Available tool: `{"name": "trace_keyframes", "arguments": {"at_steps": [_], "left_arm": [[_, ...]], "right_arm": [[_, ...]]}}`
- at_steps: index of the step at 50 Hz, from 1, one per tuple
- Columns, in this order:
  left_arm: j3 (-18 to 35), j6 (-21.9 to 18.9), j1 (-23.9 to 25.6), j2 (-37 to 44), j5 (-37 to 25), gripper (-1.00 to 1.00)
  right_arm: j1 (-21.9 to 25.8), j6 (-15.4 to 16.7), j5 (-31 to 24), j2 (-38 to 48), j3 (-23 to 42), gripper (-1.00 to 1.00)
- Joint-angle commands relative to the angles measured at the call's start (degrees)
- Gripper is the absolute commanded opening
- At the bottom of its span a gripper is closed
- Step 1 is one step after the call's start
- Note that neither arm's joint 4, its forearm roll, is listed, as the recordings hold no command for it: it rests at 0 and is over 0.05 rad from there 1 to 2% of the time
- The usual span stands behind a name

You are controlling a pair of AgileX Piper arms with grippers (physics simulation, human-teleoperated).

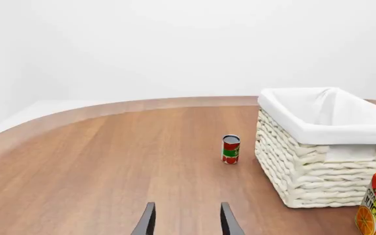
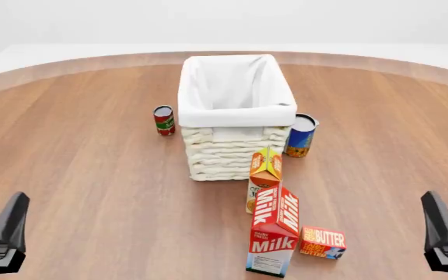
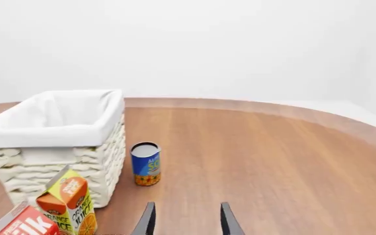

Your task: Pick up the butter and put it in the basket.

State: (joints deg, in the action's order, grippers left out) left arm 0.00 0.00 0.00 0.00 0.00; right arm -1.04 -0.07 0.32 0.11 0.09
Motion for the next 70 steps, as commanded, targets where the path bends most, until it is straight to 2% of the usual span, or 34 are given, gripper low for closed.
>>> {"name": "trace_keyframes", "arguments": {"at_steps": [1,10,15,17,18,19,20,21,22,24,25,27,30,33,35,36,37,39,42,44,52,56,59,67,69,70], "left_arm": [[0.0,0.0,0.0,0.0,0.0,1.0],[0.0,0.0,0.0,0.0,0.0,1.0],[0.0,0.0,0.0,0.0,0.0,1.0],[0.0,0.0,0.0,0.0,0.0,1.0],[0.0,0.0,0.0,0.0,0.0,1.0],[0.0,0.0,0.0,0.0,0.0,1.0],[0.0,0.0,0.0,0.0,0.0,1.0],[0.0,0.0,0.0,0.0,0.0,1.0],[0.0,0.0,0.0,0.0,0.0,1.0],[0.0,0.0,0.0,0.0,0.0,1.0],[0.0,0.0,0.0,0.0,0.0,1.0],[0.0,0.0,0.0,0.0,0.0,1.0],[0.0,0.0,0.0,0.0,0.0,1.0],[0.0,0.0,0.0,0.0,0.0,1.0],[0.0,0.0,0.0,0.0,0.0,1.0],[0.0,0.0,0.0,0.0,0.0,1.0],[0.0,0.0,0.0,0.0,0.0,1.0],[0.0,0.0,0.0,0.0,0.0,1.0],[0.0,0.0,0.0,0.0,0.0,1.0],[0.0,0.0,0.0,0.0,0.0,1.0],[0.0,0.0,0.0,0.0,0.0,1.0],[0.0,0.0,0.0,0.0,0.0,1.0],[0.0,0.0,0.0,0.0,0.0,1.0],[0.0,0.0,0.0,0.0,0.0,1.0],[0.0,0.0,0.0,0.0,0.0,1.0],[0.0,0.0,0.0,0.0,0.0,1.0]], "right_arm": [[1.1,0.2,-0.1,0.2,0.2,1.0],[1.3,1.2,0.1,-0.1,0.8,1.0],[1.2,3.2,-0.3,0.0,2.0,1.0],[1.0,2.7,-2.4,0.2,4.0,1.0],[1.1,1.4,-3.6,0.9,5.4,1.0],[1.1,1.7,-3.9,1.4,6.2,1.0],[1.0,4.7,-4.0,2.8,7.6,1.0],[1.0,4.7,-3.9,2.9,7.6,1.0],[0.7,6.4,-4.7,3.0,8.9,1.0],[1.3,6.3,-6.1,5.6,12.4,1.0],[-0.1,6.4,-6.6,5.0,13.7,1.0],[-2.0,11.1,-6.5,9.5,16.9,1.0],[-2.7,14.4,-7.0,14.0,20.2,1.0],[6.3,12.1,-13.1,9.7,24.0,1.0],[9.2,7.6,-16.4,9.9,26.7,1.0],[8.6,11.2,-15.6,12.5,25.8,1.0],[8.6,11.2,-15.5,12.5,25.8,1.0],[9.8,15.1,-16.1,12.7,25.8,1.0],[9.4,17.5,-16.6,14.8,27.0,1.0],[10.8,20.0,-18.0,16.0,28.8,1.0],[13.1,23.9,-20.4,22.5,35.4,1.0],[15.0,27.7,-21.0,26.6,37.0,1.0],[16.1,29.2,-22.9,29.9,39.2,1.0],[18.7,30.5,-30.9,37.0,46.5,1.0],[18.8,29.8,-32.2,38.2,48.1,1.0],[18.8,28.1,-33.9,39.9,50.0,1.0]]}}
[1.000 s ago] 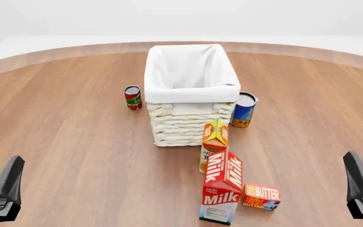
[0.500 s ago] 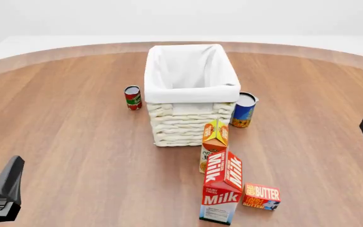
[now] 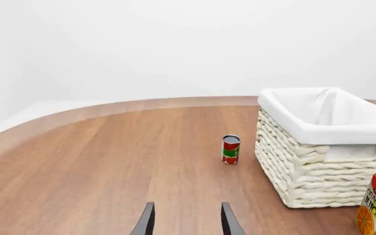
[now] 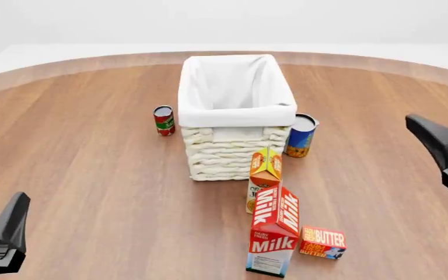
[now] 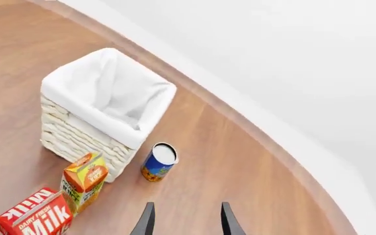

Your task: Pick up the butter and put it in the basket.

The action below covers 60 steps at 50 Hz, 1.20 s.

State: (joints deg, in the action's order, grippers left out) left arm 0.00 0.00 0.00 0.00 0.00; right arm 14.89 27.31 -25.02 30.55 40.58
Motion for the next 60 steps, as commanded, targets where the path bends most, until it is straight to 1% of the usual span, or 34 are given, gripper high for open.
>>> {"name": "trace_keyframes", "arguments": {"at_steps": [1,2,7,8,9,11,12,17,21,23,24,27,29,31,32,35,36,37,38,39,40,42,43,44,46,47,49,51,54,56,57,58,59,60], "left_arm": [[0.0,0.0,0.0,0.0,0.0,1.0],[0.0,0.0,0.0,0.0,0.0,1.0],[0.0,0.0,0.0,0.0,0.0,1.0],[0.0,0.0,0.0,0.0,0.0,1.0],[0.0,0.0,0.0,0.0,0.0,1.0],[0.0,0.0,0.0,0.0,0.0,1.0],[0.0,0.0,0.0,0.0,0.0,1.0],[0.0,0.0,0.0,0.0,0.0,1.0],[0.0,0.0,0.0,0.0,0.0,1.0],[0.0,0.0,0.0,0.0,0.0,1.0],[0.0,0.0,0.0,0.0,0.0,1.0],[0.0,0.0,0.0,0.0,0.0,1.0],[0.0,0.0,0.0,0.0,0.0,1.0],[0.0,0.0,0.0,0.0,0.0,1.0],[0.0,0.0,0.0,0.0,0.0,1.0],[0.0,0.0,0.0,0.0,0.0,1.0],[0.0,0.0,0.0,0.0,0.0,1.0],[0.0,0.0,0.0,0.0,0.0,1.0],[0.0,0.0,0.0,0.0,0.0,1.0],[0.0,0.0,0.0,0.0,0.0,1.0],[0.0,0.0,0.0,0.0,0.0,1.0],[0.0,0.0,0.0,0.0,0.0,1.0],[0.0,0.0,0.0,0.0,0.0,1.0],[0.0,0.0,0.0,0.0,0.0,1.0],[0.0,0.0,0.0,0.0,0.0,1.0],[0.0,0.0,0.0,0.0,0.0,1.0],[0.0,0.0,0.0,0.0,0.0,1.0],[0.0,0.0,0.0,0.0,0.0,1.0],[0.0,0.0,0.0,0.0,0.0,1.0],[0.0,0.0,0.0,0.0,0.0,1.0],[0.0,0.0,0.0,0.0,0.0,1.0],[0.0,0.0,0.0,0.0,0.0,1.0],[0.0,0.0,0.0,0.0,0.0,1.0],[0.0,0.0,0.0,0.0,0.0,1.0]], "right_arm": [[5.0,-0.7,-10.9,10.3,11.0,1.0],[7.0,-0.5,-12.8,10.5,12.3,1.0],[8.9,2.2,-17.0,12.6,16.9,1.0],[8.9,2.2,-17.0,12.6,16.9,1.0],[9.5,2.7,-19.1,13.5,18.7,1.0],[9.9,2.9,-19.8,13.7,19.2,1.0],[10.6,2.2,-21.4,14.4,20.6,1.0],[11.5,3.3,-24.7,15.7,23.0,1.0],[12.7,2.6,-26.6,16.2,24.5,1.0],[13.5,3.3,-27.9,16.4,25.1,1.0],[14.5,3.5,-28.6,16.3,25.2,1.0],[15.8,5.9,-30.5,15.9,25.0,1.0],[15.9,8.7,-31.2,15.7,24.1,1.0],[16.0,9.9,-31.8,15.8,24.0,1.0],[16.2,11.4,-31.8,15.3,23.2,1.0],[16.6,12.5,-32.4,15.0,22.4,1.0],[16.0,15.3,-32.0,14.2,20.2,1.0],[16.9,16.6,-32.7,13.4,18.3,1.0],[17.7,17.1,-33.3,12.8,17.6,1.0],[18.5,18.6,-33.9,11.8,15.9,1.0],[19.1,18.2,-34.6,11.8,15.9,1.0],[20.0,19.1,-35.6,11.3,15.4,1.0],[19.7,18.8,-35.6,11.8,16.0,1.0],[19.4,19.9,-35.8,11.6,15.6,1.0],[19.2,20.4,-36.2,11.6,15.6,1.0],[19.2,21.6,-36.7,11.2,14.7,1.0],[20.6,21.5,-38.3,10.5,14.3,1.0],[21.1,22.8,-39.4,9.6,13.4,1.0],[23.5,22.3,-42.2,8.8,13.3,1.0],[23.9,22.4,-42.9,8.6,13.1,1.0],[24.2,23.4,-43.4,7.9,12.5,1.0],[25.6,23.3,-43.9,7.3,12.6,1.0],[26.8,22.0,-44.4,7.6,13.3,1.0],[29.5,20.2,-44.8,7.7,14.3,1.0]]}}
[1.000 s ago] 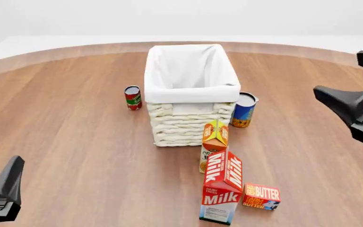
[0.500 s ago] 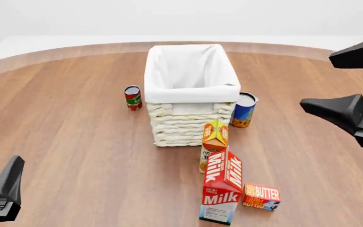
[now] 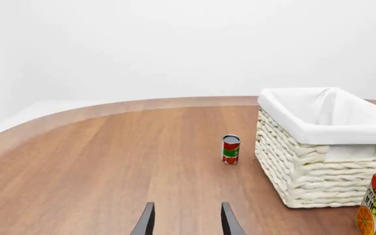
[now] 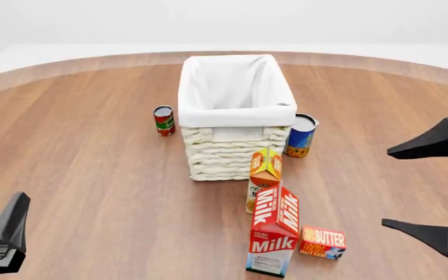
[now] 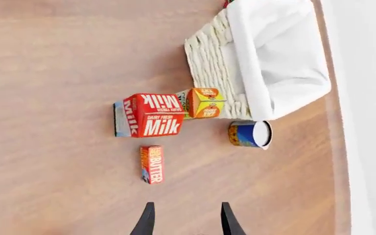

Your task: Pick up the butter and put it in the basket.

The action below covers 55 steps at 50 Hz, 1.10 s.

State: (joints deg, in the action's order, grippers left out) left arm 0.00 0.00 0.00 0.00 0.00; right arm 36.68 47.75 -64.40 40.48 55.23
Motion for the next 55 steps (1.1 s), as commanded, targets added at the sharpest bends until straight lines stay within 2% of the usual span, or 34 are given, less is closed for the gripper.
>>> {"name": "trace_keyframes", "arguments": {"at_steps": [1,4,7,13,16,18,19,33,38,42,49,55], "left_arm": [[0.0,0.0,0.0,0.0,0.0,1.0],[0.0,0.0,0.0,0.0,0.0,1.0],[0.0,0.0,0.0,0.0,0.0,1.0],[0.0,0.0,0.0,0.0,0.0,1.0],[0.0,0.0,0.0,0.0,0.0,1.0],[0.0,0.0,0.0,0.0,0.0,1.0],[0.0,0.0,0.0,0.0,0.0,1.0],[0.0,0.0,0.0,0.0,0.0,1.0],[0.0,0.0,0.0,0.0,0.0,1.0],[0.0,0.0,0.0,0.0,0.0,1.0],[0.0,0.0,0.0,0.0,0.0,1.0],[0.0,0.0,0.0,0.0,0.0,1.0]], "right_arm": [[8.6,-0.5,-5.5,-2.3,-0.2,1.0],[11.0,-3.1,-5.5,-1.1,-0.7,1.0],[9.2,-2.7,-5.5,-0.7,-2.3,1.0],[11.2,-5.7,-5.5,-0.1,-2.0,1.0],[10.1,-4.2,-5.5,-1.3,-3.8,1.0],[10.8,-4.8,-5.5,-1.3,-3.7,1.0],[12.3,-6.4,-5.5,-1.1,-3.6,1.0],[15.4,-10.4,-5.4,-0.1,-5.7,1.0],[16.0,-11.4,-5.0,0.0,-7.3,1.0],[15.3,-10.8,-4.1,0.3,-8.7,1.0],[16.8,-12.6,-2.3,1.2,-10.5,1.0],[16.7,-12.3,-0.6,2.1,-10.9,1.0]]}}
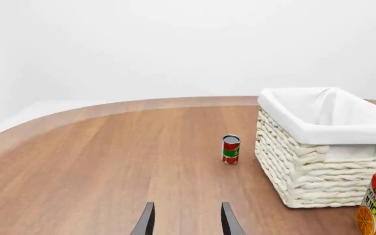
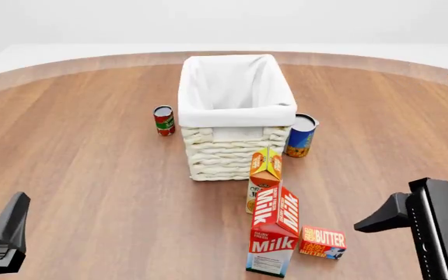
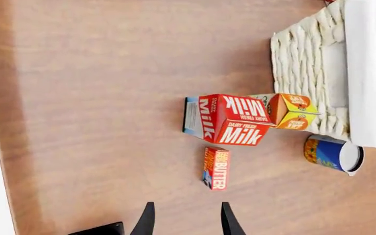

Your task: Pick up the butter and put it in the basket.

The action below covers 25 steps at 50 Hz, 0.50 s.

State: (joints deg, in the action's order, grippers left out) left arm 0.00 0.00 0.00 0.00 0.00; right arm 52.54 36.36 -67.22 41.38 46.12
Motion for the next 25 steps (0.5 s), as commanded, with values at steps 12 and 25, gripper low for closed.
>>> {"name": "trace_keyframes", "arguments": {"at_steps": [12,25], "left_arm": [[0.0,0.0,0.0,0.0,0.0,1.0],[0.0,0.0,0.0,0.0,0.0,1.0]], "right_arm": [[0.8,-1.5,4.7,2.4,-3.9,1.0],[-1.8,-0.7,6.4,3.5,-4.8,1.0]]}}
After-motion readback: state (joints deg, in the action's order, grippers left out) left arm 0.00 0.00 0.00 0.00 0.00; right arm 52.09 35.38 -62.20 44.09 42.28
